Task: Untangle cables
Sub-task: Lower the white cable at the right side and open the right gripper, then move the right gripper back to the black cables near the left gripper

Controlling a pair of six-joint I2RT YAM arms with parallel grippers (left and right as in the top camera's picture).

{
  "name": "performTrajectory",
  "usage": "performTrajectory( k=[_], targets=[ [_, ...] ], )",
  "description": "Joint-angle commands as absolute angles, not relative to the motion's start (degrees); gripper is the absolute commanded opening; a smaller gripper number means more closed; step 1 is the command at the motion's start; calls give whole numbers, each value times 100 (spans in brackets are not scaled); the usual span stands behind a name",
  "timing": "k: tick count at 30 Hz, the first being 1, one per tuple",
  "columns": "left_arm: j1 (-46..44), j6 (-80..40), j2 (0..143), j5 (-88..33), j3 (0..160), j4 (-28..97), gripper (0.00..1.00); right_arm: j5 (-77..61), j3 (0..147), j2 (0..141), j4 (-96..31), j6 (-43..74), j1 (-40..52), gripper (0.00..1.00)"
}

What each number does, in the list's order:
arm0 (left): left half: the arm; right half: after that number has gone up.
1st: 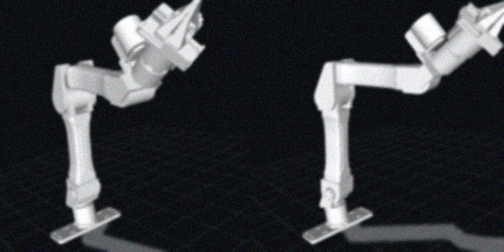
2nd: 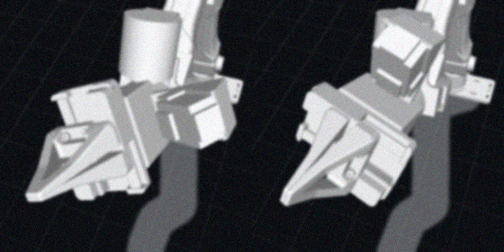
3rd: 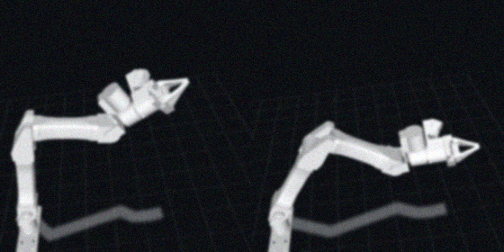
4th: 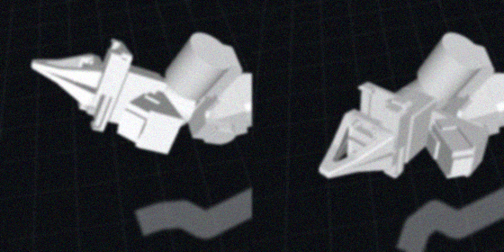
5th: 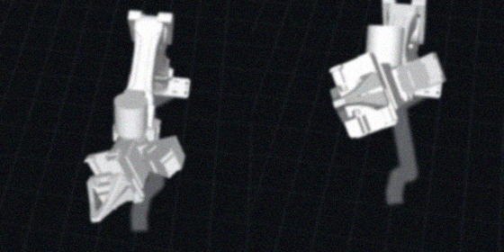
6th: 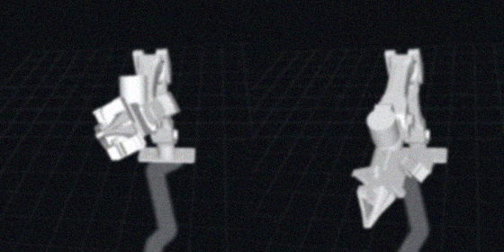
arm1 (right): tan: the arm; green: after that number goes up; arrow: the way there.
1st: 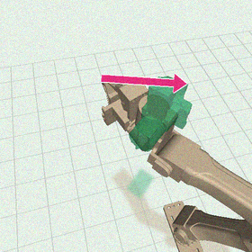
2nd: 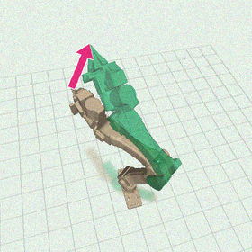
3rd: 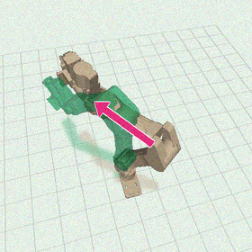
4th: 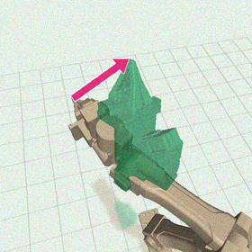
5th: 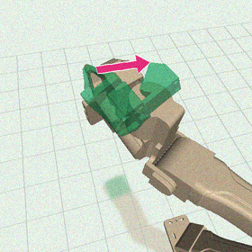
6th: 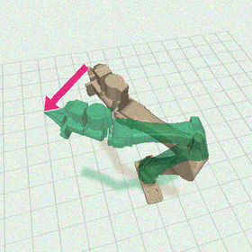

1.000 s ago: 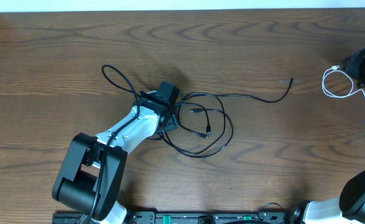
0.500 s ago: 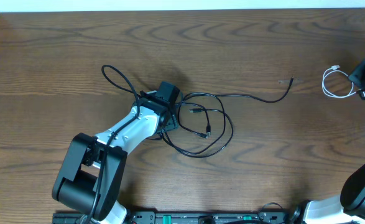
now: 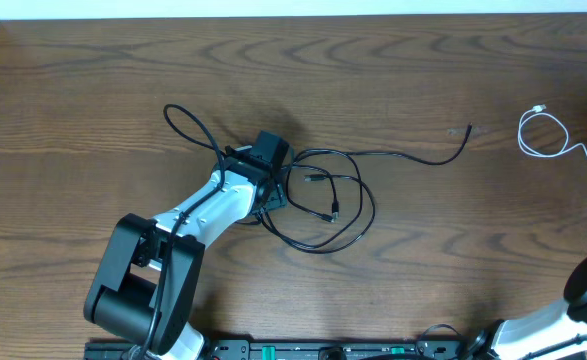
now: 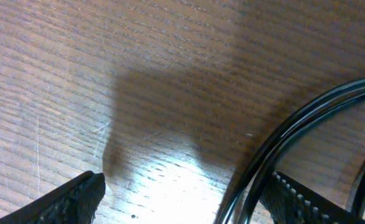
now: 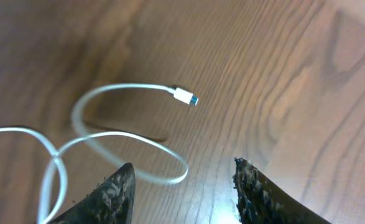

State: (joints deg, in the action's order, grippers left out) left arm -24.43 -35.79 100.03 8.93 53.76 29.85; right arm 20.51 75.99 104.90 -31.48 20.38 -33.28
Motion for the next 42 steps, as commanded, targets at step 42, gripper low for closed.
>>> performTrajectory(
  k=[42],
  targets=[
    [-2438,-2552,10276,-672,5175,2320,86,-1730,7607,9502,-3494,1321,-2827,63]
  ],
)
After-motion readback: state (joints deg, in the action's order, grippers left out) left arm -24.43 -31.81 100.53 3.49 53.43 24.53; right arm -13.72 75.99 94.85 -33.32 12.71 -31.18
